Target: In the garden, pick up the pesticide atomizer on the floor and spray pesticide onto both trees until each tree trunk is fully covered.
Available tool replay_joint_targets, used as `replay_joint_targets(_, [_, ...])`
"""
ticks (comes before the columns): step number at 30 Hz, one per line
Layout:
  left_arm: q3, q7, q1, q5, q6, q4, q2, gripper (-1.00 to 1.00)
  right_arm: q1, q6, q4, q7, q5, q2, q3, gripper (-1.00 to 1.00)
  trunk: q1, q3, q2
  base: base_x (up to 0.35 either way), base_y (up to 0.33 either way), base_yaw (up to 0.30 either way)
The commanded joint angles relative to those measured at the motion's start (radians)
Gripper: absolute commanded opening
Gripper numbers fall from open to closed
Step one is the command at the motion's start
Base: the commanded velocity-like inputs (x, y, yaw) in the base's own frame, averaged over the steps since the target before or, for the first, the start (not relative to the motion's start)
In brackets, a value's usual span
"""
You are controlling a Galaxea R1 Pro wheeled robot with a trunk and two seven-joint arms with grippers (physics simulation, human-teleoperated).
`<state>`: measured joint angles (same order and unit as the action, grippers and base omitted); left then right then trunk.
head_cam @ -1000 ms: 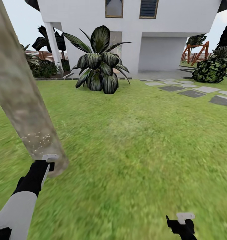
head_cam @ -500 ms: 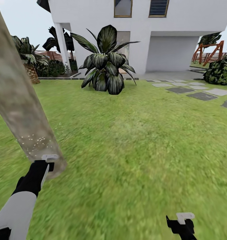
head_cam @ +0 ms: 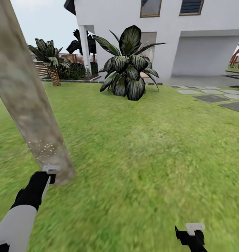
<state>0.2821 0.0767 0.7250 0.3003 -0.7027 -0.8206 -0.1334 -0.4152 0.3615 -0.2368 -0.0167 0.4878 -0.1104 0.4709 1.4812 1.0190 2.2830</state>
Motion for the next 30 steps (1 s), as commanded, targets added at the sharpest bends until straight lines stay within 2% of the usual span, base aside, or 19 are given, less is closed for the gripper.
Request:
replay_joint_targets(1, [0.001,0.000,-0.001,0.000,0.000,0.000,-0.002,-1.00,0.000,0.000,0.000,0.000,0.000,0.000,0.000,1.00,0.000,0.000,0.000,0.191,-0.234,0.278])
replay_joint_targets(2, [0.001,0.007,-0.003,0.000,0.000,-0.001,-0.008,-1.00,0.000,0.000,0.000,0.000,0.000,0.000,0.000,1.00,0.000,0.000,0.000,0.191,-0.234,0.278])
replay_joint_targets(5, [0.003,0.085,-0.004,-0.007,0.001,-0.002,-0.015,-1.00,0.000,-0.001,0.001,0.000,0.000,0.001,0.000,1.00,0.000,0.000,0.000,0.190,-0.234,0.237])
replay_joint_targets(8, [0.002,0.101,-0.005,-0.012,0.001,0.000,-0.010,-1.00,0.000,0.000,0.001,0.000,0.000,0.001,0.000,1.00,0.000,0.000,0.000,0.190,-0.234,0.060])
replay_joint_targets(12, [0.002,0.111,-0.005,-0.014,0.001,0.014,0.002,-1.00,0.000,0.000,0.001,-0.001,0.000,0.000,0.000,1.00,0.000,0.000,0.000,0.188,-0.234,0.004])
replay_joint_targets(14, [0.001,0.115,-0.005,-0.013,0.045,0.045,0.005,-1.00,0.000,0.000,0.001,-0.002,0.000,0.000,0.000,1.00,0.000,0.000,0.000,0.179,-0.234,0.000])
replay_joint_targets(18, [0.002,0.118,-0.006,-0.008,0.078,0.055,0.005,-1.00,0.000,-0.001,0.001,0.000,0.000,0.000,0.000,1.00,0.000,0.000,0.000,0.173,-0.234,0.000])
replay_joint_targets(25, [0.002,0.118,-0.006,-0.006,0.080,0.057,0.006,-1.00,0.000,-0.001,0.001,0.000,0.000,0.001,0.000,1.00,0.000,0.000,0.000,0.154,-0.239,0.008])
replay_joint_targets(30, [0.004,0.118,-0.007,-0.004,0.080,0.057,0.004,-1.00,0.000,-0.001,0.001,0.000,0.000,0.003,0.000,1.00,0.000,0.000,0.000,0.151,-0.240,0.196])
